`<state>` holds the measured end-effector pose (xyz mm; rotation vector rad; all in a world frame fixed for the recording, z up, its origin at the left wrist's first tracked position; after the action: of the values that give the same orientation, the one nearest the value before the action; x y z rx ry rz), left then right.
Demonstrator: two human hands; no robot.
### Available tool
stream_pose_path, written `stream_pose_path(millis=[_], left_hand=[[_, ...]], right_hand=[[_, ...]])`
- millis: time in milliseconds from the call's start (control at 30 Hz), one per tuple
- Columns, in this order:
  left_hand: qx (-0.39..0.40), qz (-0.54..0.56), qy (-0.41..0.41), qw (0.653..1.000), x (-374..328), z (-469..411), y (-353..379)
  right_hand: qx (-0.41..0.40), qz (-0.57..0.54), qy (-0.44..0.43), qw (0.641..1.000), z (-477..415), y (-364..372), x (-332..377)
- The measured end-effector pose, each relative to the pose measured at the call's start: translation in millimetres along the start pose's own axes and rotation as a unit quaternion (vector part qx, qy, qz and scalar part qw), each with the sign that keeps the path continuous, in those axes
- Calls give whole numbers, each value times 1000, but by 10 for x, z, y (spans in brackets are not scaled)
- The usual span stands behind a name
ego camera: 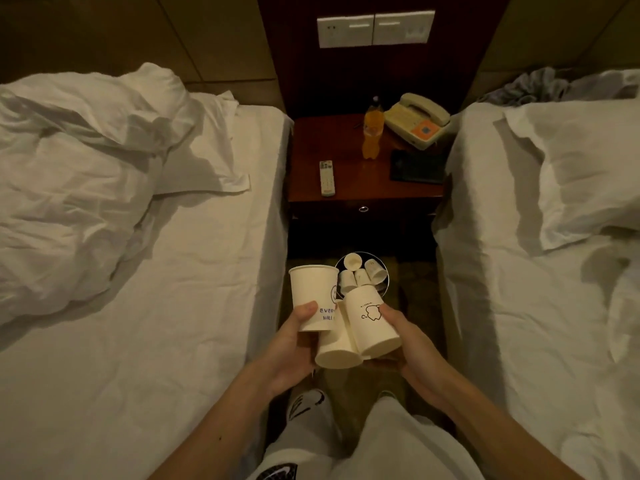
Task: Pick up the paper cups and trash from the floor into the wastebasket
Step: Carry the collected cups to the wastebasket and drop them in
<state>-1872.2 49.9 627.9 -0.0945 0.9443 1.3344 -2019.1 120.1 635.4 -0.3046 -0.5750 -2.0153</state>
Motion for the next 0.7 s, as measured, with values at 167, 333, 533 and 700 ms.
stream_pose_path(millis=[167, 333, 533, 700], left_hand=[[39, -48, -82, 995, -223, -872, -276], [99, -120, -132, 979, -381, -1742, -499], [132, -212, -178, 952, -342, -2380, -507], [153, -287, -175, 929, -20, -3081, -593]], right_hand=[[-62, -86, 28, 994, -675, -1, 216], [-107, -181, 32, 977, -1366, 34, 277], [-131, -298, 26, 945, -1833, -95, 208], [-126, -346, 20, 930, -2494, -407, 1]])
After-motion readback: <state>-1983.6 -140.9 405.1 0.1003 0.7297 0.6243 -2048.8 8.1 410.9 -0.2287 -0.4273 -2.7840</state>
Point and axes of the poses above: each hand's wrist, its own z-axis away from the middle knuckle, its own y-axis out of the palm, x = y × z, the point moved 8 cm from there along -z, towards the middle knuckle, and after that the axes turned 12 degrees about y, right-handed, at the moved point
